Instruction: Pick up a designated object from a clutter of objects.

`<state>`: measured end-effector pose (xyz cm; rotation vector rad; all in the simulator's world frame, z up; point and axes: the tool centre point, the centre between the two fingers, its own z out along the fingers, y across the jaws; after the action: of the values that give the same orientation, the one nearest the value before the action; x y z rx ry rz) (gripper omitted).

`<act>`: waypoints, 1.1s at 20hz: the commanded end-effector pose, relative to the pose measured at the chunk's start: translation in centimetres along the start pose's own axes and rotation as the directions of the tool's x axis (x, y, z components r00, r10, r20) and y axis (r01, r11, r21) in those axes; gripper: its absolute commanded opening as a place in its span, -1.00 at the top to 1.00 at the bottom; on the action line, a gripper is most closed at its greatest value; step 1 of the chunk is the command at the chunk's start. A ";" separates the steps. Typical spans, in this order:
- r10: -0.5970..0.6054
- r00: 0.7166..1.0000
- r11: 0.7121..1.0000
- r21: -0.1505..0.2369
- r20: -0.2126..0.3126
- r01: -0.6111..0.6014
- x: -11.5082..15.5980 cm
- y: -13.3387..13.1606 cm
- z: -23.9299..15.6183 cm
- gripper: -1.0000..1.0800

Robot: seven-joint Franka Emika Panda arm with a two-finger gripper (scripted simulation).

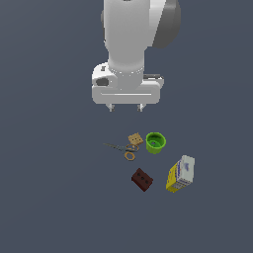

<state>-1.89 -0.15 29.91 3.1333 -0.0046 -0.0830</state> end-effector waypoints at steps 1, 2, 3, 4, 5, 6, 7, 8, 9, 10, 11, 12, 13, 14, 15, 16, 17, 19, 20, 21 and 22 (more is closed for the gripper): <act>0.000 1.000 1.000 0.000 0.000 0.000 0.0 0.0 0.0 -0.92; 0.000 1.000 1.000 0.001 0.000 0.000 0.0 0.0 0.0 -0.92; 0.001 1.000 1.000 0.002 0.000 -0.001 0.0 0.1 0.0 -0.92; 0.001 1.000 1.000 0.004 0.001 -0.001 0.0 0.2 -0.1 -0.92; 0.003 1.000 1.000 0.008 0.001 -0.003 -0.1 0.3 -0.2 -0.92; 0.004 1.000 1.000 0.013 0.001 -0.004 -0.1 0.5 -0.3 -0.92; 0.006 1.000 1.000 0.017 0.002 -0.006 -0.1 0.7 -0.4 -0.92; 0.008 1.000 1.000 0.021 0.002 -0.008 -0.2 0.8 -0.5 -0.92; 0.009 1.000 1.000 0.024 0.003 -0.009 -0.2 1.0 -0.6 -0.92; 0.011 1.000 1.000 0.026 0.003 -0.011 -0.2 1.0 -0.7 -0.92; 0.011 1.000 1.000 0.026 0.003 -0.012 -0.2 1.1 -0.7 -0.92; 0.011 1.000 1.000 0.026 0.003 -0.012 -0.2 1.0 -0.8 -0.92; 0.011 1.000 1.000 0.025 0.003 -0.011 -0.2 1.0 -0.7 -0.92; 0.009 1.000 1.000 0.025 0.003 -0.010 -0.2 1.0 -0.6 -0.92; 0.007 1.000 1.000 0.024 0.002 -0.007 -0.2 1.0 -0.5 -0.92; 0.004 1.000 1.000 0.023 0.002 -0.004 -0.1 0.9 -0.3 -0.92; 0.000 1.000 1.000 0.023 0.001 0.000 -0.1 0.9 0.0 -0.92; -0.010 1.000 1.000 0.021 0.000 0.010 0.0 0.8 0.6 -0.92; -0.016 1.000 1.000 0.020 -0.001 0.016 0.0 0.7 1.0 -0.92; -0.023 1.000 1.000 0.019 -0.002 0.023 0.1 0.6 1.4 -0.92; -0.030 1.000 0.999 0.017 -0.003 0.030 0.2 0.5 1.9 -0.92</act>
<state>-1.86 -0.79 28.71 3.1530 0.0257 -0.0805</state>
